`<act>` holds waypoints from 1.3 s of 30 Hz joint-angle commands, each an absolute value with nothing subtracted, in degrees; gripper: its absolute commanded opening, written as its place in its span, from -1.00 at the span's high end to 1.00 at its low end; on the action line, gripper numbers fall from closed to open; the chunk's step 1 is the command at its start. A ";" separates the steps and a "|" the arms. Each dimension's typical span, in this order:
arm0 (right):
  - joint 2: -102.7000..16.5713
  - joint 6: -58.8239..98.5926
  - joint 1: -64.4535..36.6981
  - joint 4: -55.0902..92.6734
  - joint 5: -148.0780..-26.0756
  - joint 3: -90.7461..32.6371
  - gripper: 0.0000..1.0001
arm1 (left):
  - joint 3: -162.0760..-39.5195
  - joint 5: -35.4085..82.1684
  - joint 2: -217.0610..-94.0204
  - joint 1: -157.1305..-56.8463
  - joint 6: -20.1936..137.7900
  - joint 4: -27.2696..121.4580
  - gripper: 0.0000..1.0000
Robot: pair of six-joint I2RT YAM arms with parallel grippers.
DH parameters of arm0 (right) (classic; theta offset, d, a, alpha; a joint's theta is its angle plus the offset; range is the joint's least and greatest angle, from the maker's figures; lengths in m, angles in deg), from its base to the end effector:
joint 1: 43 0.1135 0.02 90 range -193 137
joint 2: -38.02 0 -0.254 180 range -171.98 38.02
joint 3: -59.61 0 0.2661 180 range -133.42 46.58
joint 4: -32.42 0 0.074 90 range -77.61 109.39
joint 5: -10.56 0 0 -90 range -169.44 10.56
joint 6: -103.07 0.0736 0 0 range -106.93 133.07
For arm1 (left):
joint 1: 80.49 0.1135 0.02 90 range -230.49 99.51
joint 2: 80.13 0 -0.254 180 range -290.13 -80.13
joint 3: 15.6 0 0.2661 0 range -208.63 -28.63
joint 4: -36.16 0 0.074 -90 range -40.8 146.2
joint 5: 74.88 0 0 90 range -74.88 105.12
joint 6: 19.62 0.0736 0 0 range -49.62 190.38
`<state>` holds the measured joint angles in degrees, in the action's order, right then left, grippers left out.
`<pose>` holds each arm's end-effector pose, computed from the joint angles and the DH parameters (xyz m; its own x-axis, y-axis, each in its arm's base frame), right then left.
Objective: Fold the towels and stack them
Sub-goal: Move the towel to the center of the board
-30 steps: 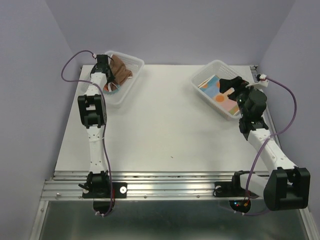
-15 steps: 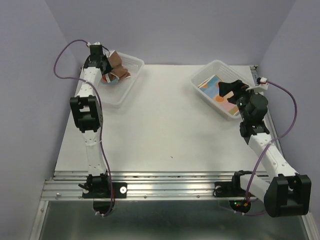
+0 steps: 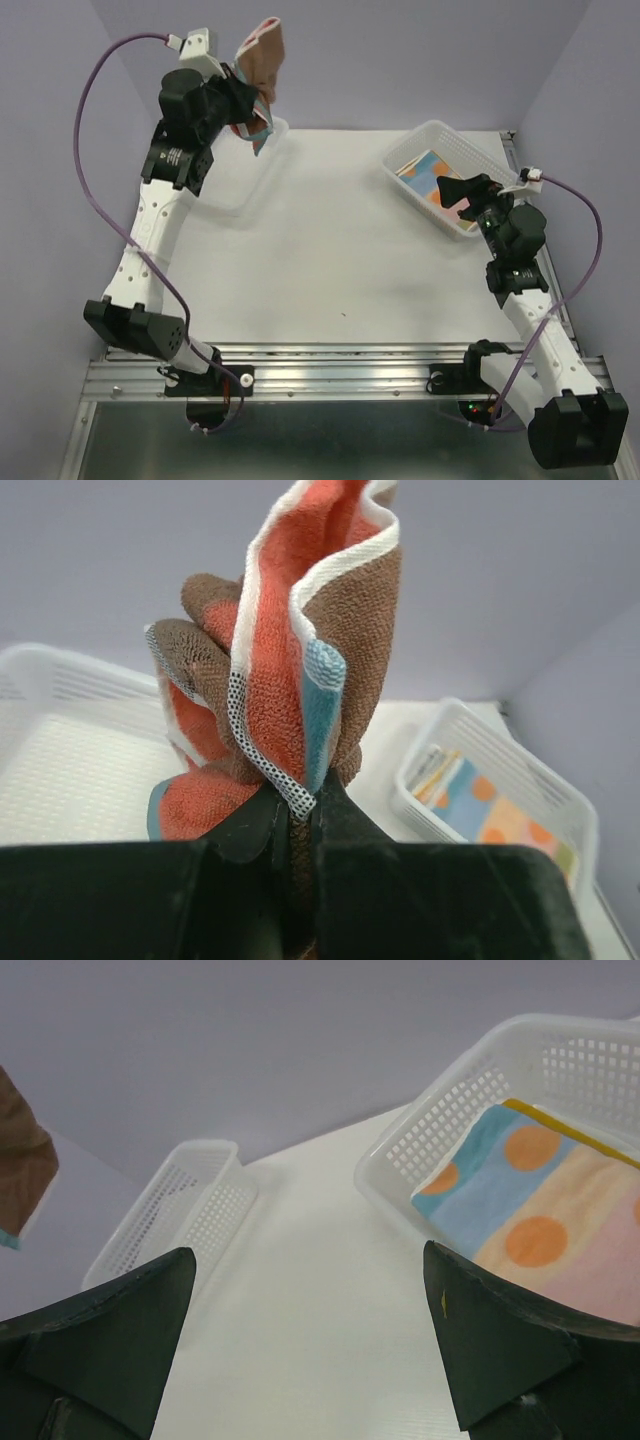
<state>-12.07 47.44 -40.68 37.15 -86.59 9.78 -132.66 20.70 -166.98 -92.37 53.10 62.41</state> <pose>0.2691 0.0201 0.3186 -0.0284 0.5595 -0.8284 -0.1795 0.8124 0.5548 0.3732 -0.0858 0.5112 -0.0245 -0.2969 -0.9546 0.3064 0.9067 -0.2899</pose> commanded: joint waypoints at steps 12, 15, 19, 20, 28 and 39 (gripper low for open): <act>-10.58 43.83 -32.94 19.48 -92.03 9.40 -1.00 | -84.80 -3.88 -143.41 -102.64 32.67 66.69 -0.98; -12.51 42.16 -26.68 17.20 -87.10 9.05 -1.00 | -83.13 -0.98 -144.64 -102.64 32.76 65.64 -0.98; -17.43 42.60 -16.30 15.26 -79.81 8.09 -1.00 | -77.69 4.22 -145.61 -102.55 32.15 64.75 -0.98; -18.40 42.86 -14.37 14.91 -77.18 7.74 -1.00 | -76.54 4.48 -145.27 -102.64 31.45 64.67 -0.98; -33.60 47.16 4.36 2.53 -56.52 0.18 -1.00 | -64.16 10.01 -141.05 -102.73 27.32 62.73 -0.98; -40.90 61.14 18.25 -3.03 -47.09 0.70 -1.00 | -54.47 17.40 -138.67 -104.92 23.62 60.19 -0.98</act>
